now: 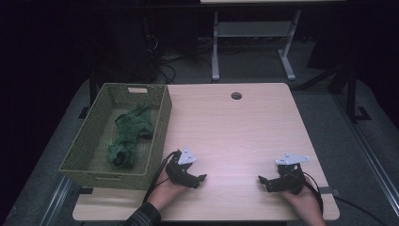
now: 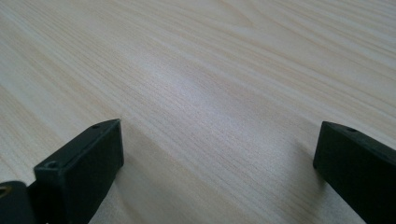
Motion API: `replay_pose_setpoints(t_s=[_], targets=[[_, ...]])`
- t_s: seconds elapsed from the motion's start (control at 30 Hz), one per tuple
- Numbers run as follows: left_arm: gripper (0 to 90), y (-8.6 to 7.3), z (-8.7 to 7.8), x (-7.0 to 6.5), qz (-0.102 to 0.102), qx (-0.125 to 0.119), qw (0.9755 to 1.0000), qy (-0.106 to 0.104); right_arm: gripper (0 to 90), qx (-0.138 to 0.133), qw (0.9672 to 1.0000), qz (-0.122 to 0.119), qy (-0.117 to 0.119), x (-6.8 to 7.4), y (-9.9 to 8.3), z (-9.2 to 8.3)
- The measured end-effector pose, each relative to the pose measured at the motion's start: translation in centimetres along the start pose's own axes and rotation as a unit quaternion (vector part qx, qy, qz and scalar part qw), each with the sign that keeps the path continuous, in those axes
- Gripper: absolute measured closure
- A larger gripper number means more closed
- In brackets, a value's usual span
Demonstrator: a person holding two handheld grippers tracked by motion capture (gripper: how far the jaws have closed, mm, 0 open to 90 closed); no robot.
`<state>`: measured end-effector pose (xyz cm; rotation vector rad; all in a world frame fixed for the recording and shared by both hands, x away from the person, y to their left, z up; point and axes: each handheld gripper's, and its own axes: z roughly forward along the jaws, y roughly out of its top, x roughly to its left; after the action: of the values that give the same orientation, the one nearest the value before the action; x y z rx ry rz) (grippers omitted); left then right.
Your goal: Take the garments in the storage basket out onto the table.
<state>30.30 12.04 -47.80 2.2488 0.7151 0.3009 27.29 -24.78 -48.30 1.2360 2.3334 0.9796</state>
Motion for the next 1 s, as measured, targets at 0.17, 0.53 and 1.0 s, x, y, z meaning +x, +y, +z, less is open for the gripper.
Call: replay_pose_setpoints(t_s=[0.17, 0.53, 1.0], targets=[[12.5, 0.08, 0.07, -0.02, -0.001, 0.001, 1.0, 0.001, 1.3, 0.0, 1.0, 0.0, 0.0, 0.0, 0.0, 0.0], [12.6, 0.11, 0.11, -0.07, 0.003, 0.0, 1.0, -0.001, 1.3, 0.0, 1.0, 0.002, -0.003, 0.06, -0.03, -0.03], [12.9, 0.93, -0.34, 0.29, 0.012, -0.009, 0.9999, 0.003, 1.3, 0.0, 1.0, 0.003, -0.003, 0.04, 0.01, 0.02]])
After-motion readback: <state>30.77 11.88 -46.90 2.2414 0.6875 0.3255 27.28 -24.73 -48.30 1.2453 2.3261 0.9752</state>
